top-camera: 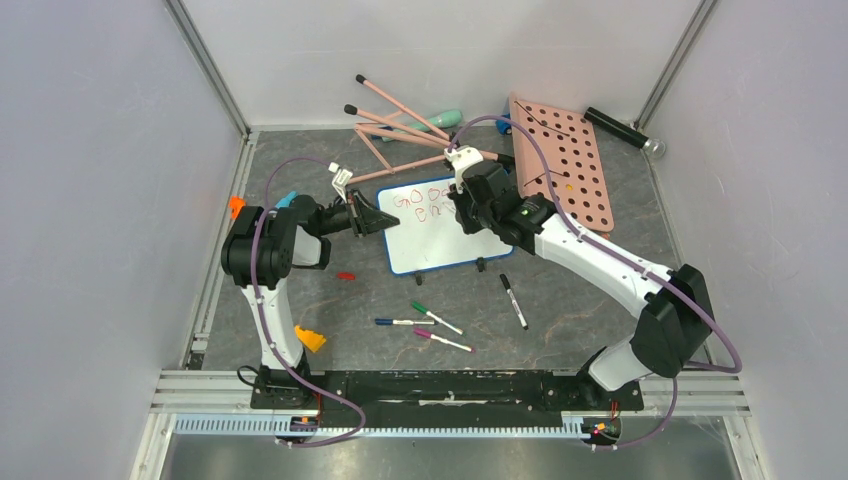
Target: Write a sentence on the whiteboard
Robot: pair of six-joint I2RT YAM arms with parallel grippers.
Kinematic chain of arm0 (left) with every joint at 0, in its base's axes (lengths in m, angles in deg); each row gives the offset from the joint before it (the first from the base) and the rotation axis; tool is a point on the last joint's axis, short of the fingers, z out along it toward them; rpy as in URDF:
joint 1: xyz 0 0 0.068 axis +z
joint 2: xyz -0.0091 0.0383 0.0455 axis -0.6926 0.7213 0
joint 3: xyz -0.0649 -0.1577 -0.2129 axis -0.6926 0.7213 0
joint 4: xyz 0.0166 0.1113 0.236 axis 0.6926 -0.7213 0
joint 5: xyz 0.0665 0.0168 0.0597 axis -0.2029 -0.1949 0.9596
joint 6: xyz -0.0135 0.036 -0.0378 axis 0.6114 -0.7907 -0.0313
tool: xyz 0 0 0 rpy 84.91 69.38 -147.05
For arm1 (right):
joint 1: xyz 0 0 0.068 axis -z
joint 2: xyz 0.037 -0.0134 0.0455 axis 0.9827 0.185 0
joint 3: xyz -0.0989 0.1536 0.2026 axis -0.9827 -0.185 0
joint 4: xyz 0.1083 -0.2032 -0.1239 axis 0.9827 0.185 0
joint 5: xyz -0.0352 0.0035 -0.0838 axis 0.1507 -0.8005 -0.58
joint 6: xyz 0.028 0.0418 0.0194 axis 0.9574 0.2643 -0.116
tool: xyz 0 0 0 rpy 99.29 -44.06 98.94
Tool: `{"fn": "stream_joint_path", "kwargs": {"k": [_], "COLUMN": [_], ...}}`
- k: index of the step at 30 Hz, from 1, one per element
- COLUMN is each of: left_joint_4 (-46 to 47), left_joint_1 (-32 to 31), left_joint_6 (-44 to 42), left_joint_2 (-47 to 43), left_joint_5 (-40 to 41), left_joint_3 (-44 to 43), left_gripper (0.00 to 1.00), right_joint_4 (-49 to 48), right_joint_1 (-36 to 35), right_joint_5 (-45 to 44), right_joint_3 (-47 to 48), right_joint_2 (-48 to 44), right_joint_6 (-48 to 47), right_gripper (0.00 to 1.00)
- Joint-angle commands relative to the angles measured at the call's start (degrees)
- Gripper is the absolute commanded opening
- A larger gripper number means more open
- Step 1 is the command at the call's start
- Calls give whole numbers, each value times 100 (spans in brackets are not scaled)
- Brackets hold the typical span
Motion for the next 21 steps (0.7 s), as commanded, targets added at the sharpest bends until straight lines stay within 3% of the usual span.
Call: {"fn": "stream_joint_path", "kwargs": {"k": [1,21], "left_joint_4": [389,387], "left_joint_1": [82,89], "left_joint_6": [-508,-503], "left_joint_2": [80,85], "left_joint_5": [100,100], "left_joint_3": [-53,-59], "left_gripper": [2,2], "right_joint_4": [-99,-80], "right_joint_1": [28,245], "right_joint_5": [30,-286], "right_joint_3": [-43,-154], "right_joint_2": [-20,17], "right_joint_6": [-58,18], "right_gripper": [0,0]}}
